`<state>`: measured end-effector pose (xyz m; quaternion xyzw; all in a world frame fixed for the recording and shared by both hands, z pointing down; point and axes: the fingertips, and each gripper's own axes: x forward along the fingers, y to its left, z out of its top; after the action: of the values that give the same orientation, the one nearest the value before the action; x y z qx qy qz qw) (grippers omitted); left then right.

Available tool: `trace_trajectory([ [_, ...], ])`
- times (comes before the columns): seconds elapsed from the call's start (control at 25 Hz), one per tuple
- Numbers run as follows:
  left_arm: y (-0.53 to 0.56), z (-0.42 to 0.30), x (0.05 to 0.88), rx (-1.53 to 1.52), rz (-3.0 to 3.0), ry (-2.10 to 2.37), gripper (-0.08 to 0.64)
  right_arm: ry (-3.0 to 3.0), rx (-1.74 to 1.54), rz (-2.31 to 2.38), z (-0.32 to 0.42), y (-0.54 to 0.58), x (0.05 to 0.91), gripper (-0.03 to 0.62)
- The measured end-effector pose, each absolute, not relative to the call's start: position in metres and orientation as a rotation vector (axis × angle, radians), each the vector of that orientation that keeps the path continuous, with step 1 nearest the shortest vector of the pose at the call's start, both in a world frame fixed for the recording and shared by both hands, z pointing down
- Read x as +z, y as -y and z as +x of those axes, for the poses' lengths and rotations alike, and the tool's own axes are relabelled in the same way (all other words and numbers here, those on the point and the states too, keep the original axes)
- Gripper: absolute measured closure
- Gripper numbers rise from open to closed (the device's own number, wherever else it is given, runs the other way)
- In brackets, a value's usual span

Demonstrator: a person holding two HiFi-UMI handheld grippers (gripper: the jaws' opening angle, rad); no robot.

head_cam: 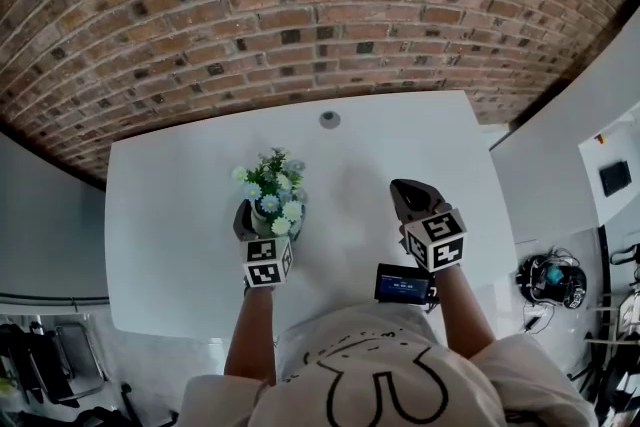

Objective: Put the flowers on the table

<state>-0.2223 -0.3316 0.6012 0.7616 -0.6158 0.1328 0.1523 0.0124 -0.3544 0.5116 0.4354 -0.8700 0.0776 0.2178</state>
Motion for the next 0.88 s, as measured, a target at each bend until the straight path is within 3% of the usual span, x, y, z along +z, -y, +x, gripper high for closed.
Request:
trace_trajectory([
  [0.88,0.285,-0.231,0.548,0.329,2.23,1.711,0.044,2.436,0.165,1.297,-0.002,0.307,0.474,0.578],
])
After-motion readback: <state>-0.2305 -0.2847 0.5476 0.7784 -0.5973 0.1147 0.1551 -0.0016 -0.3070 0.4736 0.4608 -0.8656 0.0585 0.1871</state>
